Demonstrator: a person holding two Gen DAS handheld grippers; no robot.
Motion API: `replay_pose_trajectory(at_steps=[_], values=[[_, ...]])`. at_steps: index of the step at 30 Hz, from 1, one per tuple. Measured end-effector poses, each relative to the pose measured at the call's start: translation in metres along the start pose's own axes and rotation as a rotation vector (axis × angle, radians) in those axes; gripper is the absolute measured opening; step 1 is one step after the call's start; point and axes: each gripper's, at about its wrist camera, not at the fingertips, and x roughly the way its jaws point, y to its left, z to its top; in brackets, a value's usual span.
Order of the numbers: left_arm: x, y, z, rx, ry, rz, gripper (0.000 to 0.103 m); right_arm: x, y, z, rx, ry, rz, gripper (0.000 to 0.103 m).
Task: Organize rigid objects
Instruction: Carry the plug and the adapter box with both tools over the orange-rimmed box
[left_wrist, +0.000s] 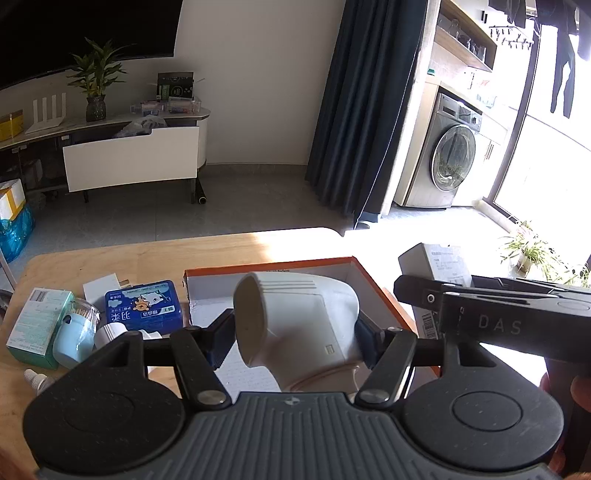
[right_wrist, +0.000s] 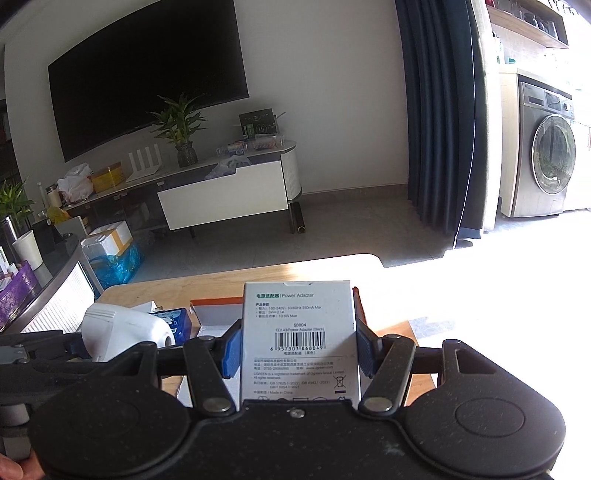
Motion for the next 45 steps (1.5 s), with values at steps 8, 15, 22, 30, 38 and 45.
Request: replay_pose_trajectory(at_steps=[8, 15, 22, 30, 38, 45], values=[[0.003, 0.001, 0.001, -0.009, 0.008, 0.015, 0.067, 0.012, -0.003, 0.002, -0.008, 0.014, 0.009, 0.071], [0.007, 0.000, 0.003, -0.009, 0.011, 0.027, 0.067, 0.020, -0.003, 0.004, -0.021, 0.025, 0.012, 0.071], [0.009, 0.001, 0.003, -0.014, 0.015, 0.031, 0.067, 0.025, 0.000, 0.005, -0.031, 0.032, 0.008, 0.071], [0.012, 0.004, 0.005, -0.020, 0.011, 0.034, 0.067, 0.029, 0.005, 0.006, -0.048, 0.039, 0.010, 0.071], [0.017, 0.010, 0.005, -0.029, 0.019, 0.040, 0.067, 0.038, 0.008, 0.007, -0.062, 0.051, 0.005, 0.072], [0.022, 0.014, 0.003, -0.030, 0.030, 0.047, 0.067, 0.048, 0.010, 0.010, -0.075, 0.061, -0.003, 0.072]])
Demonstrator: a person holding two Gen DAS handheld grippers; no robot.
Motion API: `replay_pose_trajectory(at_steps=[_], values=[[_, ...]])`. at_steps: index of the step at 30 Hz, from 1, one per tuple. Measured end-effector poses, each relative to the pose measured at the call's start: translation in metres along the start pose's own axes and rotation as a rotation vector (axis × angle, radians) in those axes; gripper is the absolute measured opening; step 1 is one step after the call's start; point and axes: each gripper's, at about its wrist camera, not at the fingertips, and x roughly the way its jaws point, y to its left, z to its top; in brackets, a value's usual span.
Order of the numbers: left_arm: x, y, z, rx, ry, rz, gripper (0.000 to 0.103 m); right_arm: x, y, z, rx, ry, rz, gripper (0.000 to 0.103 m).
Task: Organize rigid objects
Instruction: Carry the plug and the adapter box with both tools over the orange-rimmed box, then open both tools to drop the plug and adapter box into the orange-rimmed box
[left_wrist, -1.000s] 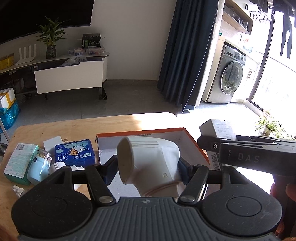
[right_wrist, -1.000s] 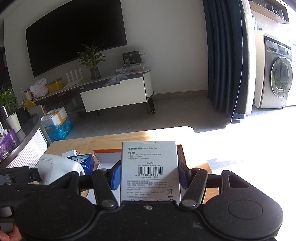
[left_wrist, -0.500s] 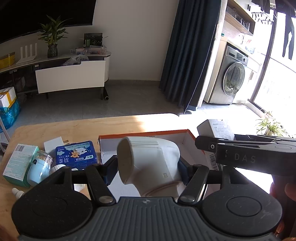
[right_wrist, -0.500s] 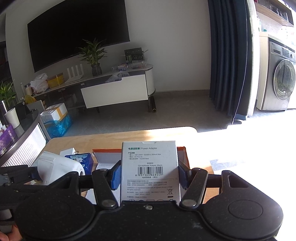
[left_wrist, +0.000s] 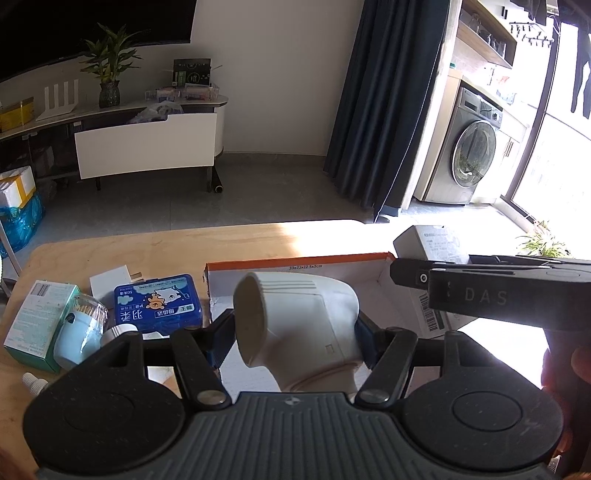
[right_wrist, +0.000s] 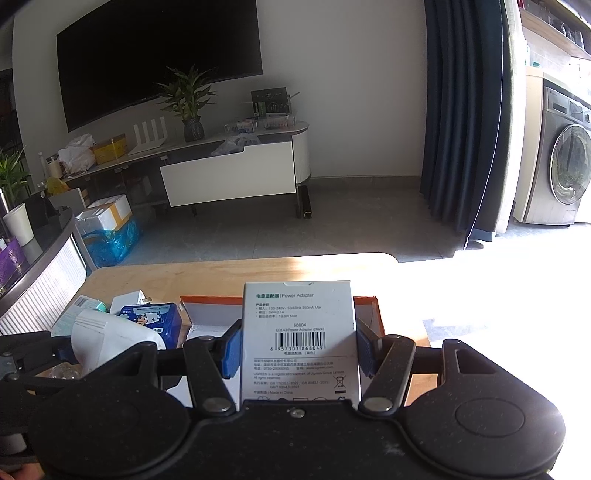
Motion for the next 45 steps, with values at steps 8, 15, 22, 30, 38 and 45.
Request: replay_pose_trajectory(at_steps=[8, 15, 22, 30, 38, 45], values=[[0.010, 0.001, 0.001, -0.002, 0.016, 0.001, 0.067, 0.010, 0.003, 0.001, -0.006, 0.019, -0.008, 0.072], [0.021, 0.003, 0.002, -0.009, 0.031, 0.001, 0.067, 0.026, 0.003, 0.005, -0.015, 0.051, -0.019, 0.072], [0.033, 0.004, 0.006, -0.015, 0.044, 0.002, 0.067, 0.041, 0.002, 0.010, -0.014, 0.064, -0.034, 0.072], [0.046, 0.004, 0.006, -0.013, 0.072, 0.002, 0.067, 0.028, -0.012, 0.015, 0.021, -0.017, -0.066, 0.078], [0.069, -0.006, 0.012, 0.003, 0.100, -0.004, 0.068, 0.000, -0.024, 0.010, 0.060, -0.049, -0.078, 0.078], [0.052, -0.004, 0.014, 0.001, 0.082, 0.001, 0.080, -0.012, -0.020, 0.008, 0.056, -0.061, -0.065, 0.078]])
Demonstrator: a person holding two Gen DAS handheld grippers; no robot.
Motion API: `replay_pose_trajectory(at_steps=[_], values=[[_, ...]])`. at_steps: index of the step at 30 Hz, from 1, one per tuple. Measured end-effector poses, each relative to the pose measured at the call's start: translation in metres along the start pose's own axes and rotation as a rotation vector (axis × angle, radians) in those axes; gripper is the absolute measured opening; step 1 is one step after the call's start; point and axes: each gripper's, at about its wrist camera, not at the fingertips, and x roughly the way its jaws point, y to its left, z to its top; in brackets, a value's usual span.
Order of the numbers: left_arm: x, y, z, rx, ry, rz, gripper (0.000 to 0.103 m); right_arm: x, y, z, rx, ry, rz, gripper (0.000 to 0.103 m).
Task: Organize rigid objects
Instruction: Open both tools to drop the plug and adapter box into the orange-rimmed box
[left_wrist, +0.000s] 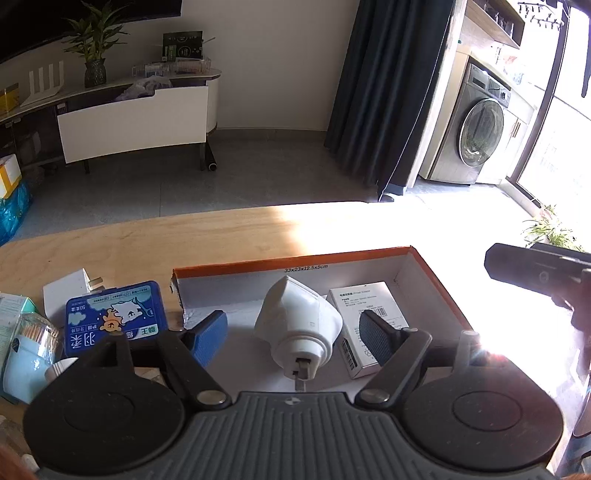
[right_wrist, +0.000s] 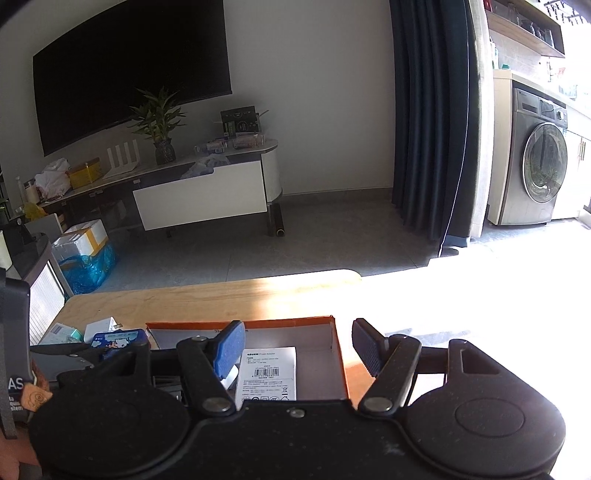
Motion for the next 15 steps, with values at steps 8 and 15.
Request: replay_pose_trajectory(at_steps=[8, 15], values=[[-0.032, 0.008, -0.005, -0.004, -0.004, 0.053, 0.092, -0.012, 0.014, -0.007, -0.001, -0.003, 0.022, 0.081], [-0.050, 0.017, -0.013, -0.019, 0.007, 0.088, 0.095, -0.018, 0.023, -0.018, 0.007, 0.020, 0.022, 0.085]])
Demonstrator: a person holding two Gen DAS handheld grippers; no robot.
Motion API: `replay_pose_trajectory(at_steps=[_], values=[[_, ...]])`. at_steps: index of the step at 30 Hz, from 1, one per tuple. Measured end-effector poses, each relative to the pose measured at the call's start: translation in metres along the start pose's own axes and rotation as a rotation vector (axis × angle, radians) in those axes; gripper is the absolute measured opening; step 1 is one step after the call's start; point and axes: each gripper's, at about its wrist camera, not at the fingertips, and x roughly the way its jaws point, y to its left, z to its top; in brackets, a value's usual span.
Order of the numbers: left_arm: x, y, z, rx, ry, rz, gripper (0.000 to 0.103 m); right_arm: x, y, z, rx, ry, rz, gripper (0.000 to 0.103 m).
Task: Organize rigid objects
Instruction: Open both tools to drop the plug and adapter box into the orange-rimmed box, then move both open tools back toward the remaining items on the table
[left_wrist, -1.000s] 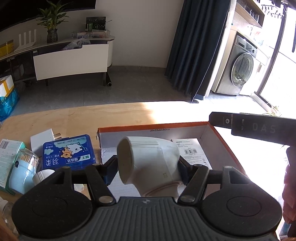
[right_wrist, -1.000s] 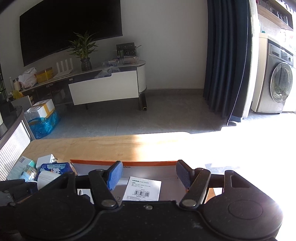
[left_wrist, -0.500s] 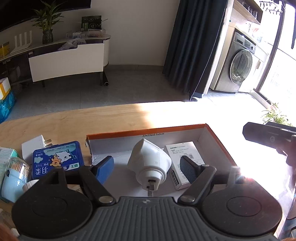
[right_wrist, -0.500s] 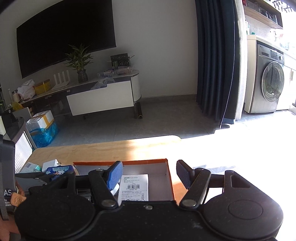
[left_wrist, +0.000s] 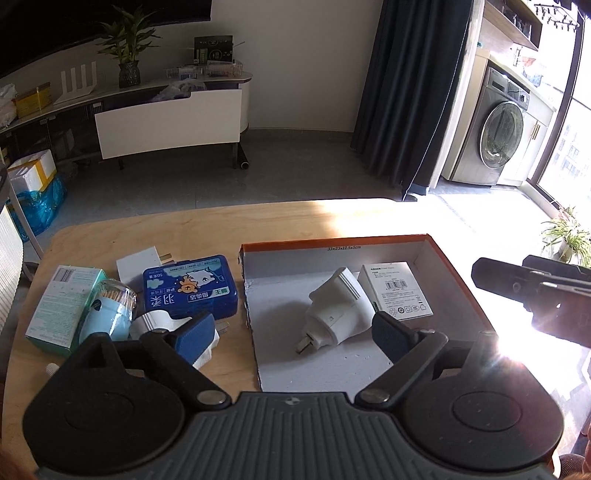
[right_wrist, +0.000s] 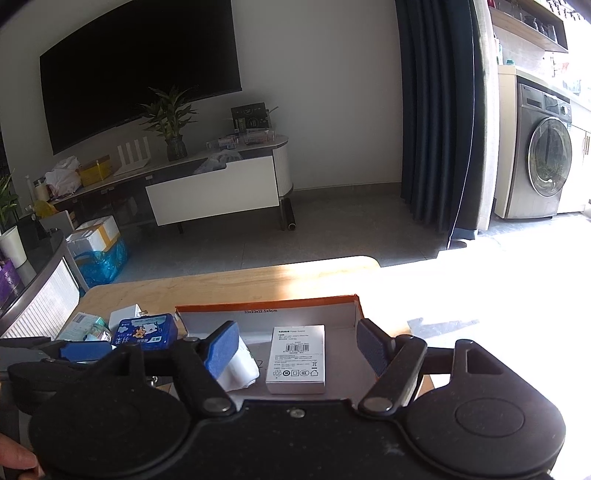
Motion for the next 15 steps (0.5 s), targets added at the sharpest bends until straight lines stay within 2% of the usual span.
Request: replay_pose_trajectory(at_steps=[15], values=[[-0.032, 0.019, -0.013, -0.036, -0.044, 0.034, 0.098, -0.014, 0.026, -0.008, -0.022, 0.007, 0.041, 0.089]])
